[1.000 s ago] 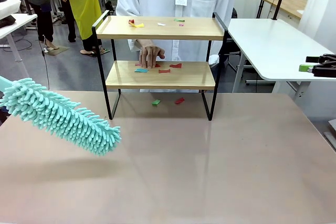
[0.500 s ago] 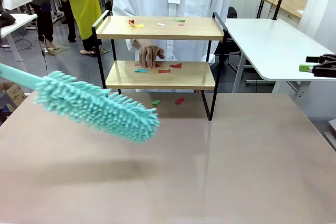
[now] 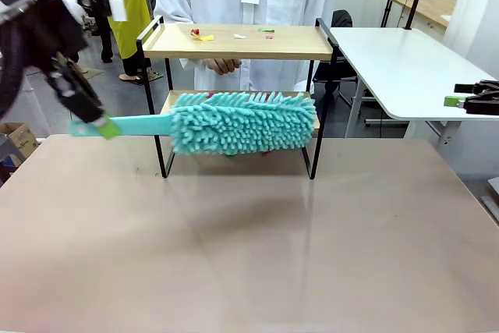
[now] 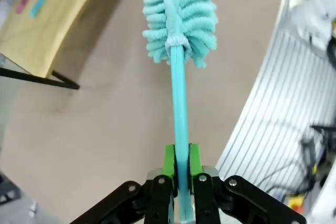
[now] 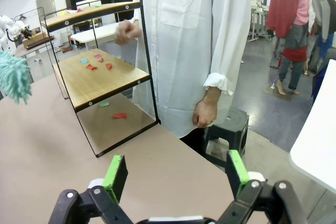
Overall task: Clean the shelf.
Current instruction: Clean the specific section of the Shelf indicated by the human with the Duster.
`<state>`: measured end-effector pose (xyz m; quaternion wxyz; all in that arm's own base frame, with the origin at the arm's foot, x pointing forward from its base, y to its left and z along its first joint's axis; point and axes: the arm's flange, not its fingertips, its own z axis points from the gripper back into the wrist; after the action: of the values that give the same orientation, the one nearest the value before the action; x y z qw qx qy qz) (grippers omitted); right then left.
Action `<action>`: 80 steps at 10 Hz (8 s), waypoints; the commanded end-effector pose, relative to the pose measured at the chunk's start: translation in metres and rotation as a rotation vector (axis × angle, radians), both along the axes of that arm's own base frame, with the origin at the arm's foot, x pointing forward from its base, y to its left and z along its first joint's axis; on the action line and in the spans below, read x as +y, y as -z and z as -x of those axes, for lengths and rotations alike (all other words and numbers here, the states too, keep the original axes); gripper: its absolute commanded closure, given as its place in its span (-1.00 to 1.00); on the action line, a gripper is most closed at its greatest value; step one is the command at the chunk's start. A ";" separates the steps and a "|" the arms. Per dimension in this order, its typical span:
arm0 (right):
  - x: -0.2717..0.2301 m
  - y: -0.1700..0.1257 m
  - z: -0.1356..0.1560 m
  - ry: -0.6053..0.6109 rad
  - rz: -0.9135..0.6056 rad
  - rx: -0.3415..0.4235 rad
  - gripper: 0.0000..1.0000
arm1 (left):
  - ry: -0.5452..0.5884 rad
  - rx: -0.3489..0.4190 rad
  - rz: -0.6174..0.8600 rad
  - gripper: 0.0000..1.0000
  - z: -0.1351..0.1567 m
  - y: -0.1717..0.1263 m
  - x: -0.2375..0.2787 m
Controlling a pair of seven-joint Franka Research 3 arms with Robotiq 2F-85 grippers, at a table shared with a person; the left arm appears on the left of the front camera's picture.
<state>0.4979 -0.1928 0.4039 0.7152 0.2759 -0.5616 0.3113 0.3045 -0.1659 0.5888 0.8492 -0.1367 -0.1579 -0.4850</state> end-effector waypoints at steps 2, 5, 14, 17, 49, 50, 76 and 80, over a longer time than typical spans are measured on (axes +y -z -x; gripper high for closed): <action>0.000 -0.003 0.001 0.001 0.007 -0.001 -1.00 | -0.218 -0.022 0.048 0.74 0.006 0.012 -0.026; 0.000 -0.003 0.001 0.001 0.007 -0.001 -1.00 | -0.095 -0.017 0.028 0.74 0.005 0.009 -0.013; 0.000 -0.003 0.001 0.001 0.007 -0.001 -1.00 | -0.566 -0.144 0.180 0.74 -0.039 0.059 -0.166; 0.000 -0.003 0.001 0.001 0.007 -0.001 -1.00 | -0.684 -0.104 0.194 0.74 -0.068 0.062 -0.193; 0.000 -0.003 0.001 0.001 0.007 -0.001 -1.00 | -1.042 -0.385 -0.369 0.74 -0.005 0.069 -0.119; 0.000 -0.003 0.001 0.001 0.007 -0.001 -1.00 | -0.948 -0.347 -0.296 0.74 -0.001 0.060 -0.111; 0.000 -0.003 0.001 0.001 0.007 -0.001 -1.00 | 0.038 0.267 -0.385 0.74 0.060 -0.022 0.069; 0.000 -0.003 0.001 0.001 0.007 -0.001 -1.00 | 0.038 0.267 -0.385 0.74 0.060 -0.022 0.069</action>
<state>0.4979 -0.1928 0.4039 0.7154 0.2758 -0.5615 0.3113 0.2465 -0.0959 0.6114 0.8617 -0.0300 0.0624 -0.5027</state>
